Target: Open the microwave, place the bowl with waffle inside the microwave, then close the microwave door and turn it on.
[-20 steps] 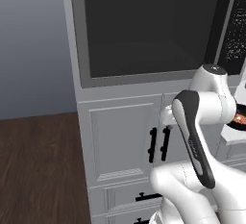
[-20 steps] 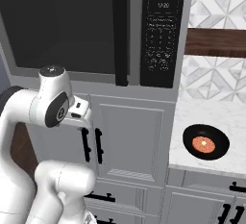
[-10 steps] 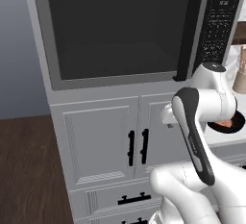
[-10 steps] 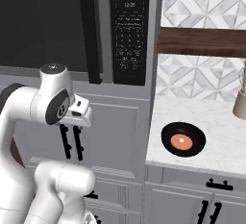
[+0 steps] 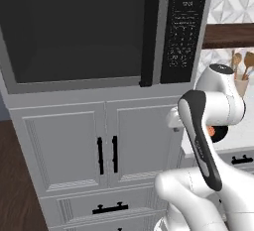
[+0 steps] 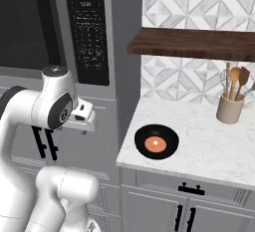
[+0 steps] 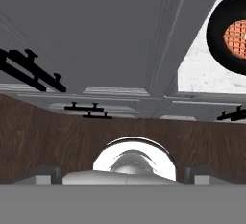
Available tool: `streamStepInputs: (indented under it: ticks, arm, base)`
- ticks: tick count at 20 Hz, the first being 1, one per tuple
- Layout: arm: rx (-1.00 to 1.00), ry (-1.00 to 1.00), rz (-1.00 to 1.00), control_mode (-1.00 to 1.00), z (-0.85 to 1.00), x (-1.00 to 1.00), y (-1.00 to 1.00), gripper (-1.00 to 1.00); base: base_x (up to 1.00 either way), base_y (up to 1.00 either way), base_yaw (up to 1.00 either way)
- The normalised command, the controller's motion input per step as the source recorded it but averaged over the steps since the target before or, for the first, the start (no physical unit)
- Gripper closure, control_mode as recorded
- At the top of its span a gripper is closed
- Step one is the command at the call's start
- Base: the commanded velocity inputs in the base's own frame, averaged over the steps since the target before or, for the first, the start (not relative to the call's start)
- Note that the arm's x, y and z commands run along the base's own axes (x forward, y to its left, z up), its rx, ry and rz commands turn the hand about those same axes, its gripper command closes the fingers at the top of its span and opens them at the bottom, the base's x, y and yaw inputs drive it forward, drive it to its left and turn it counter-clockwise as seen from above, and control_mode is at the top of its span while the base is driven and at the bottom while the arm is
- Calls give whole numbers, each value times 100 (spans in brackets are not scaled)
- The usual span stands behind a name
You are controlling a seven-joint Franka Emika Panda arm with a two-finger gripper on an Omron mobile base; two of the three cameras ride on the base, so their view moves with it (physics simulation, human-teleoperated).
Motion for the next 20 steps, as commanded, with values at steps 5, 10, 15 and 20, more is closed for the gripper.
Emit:
streamStepInputs:
  ticks: [5,10,15,20]
  arm:
    - [0,0,0,100,0,0,0,-100]
    - [0,0,0,100,0,0,0,-100]
    - [0,0,0,100,0,0,0,-100]
    - [0,-5,8,-100,0,-9,-2,-100]
  base:
    - [-10,-43,23]
    - [-1,-24,32]
    - [-5,-25,35]
    - [-3,-5,10]
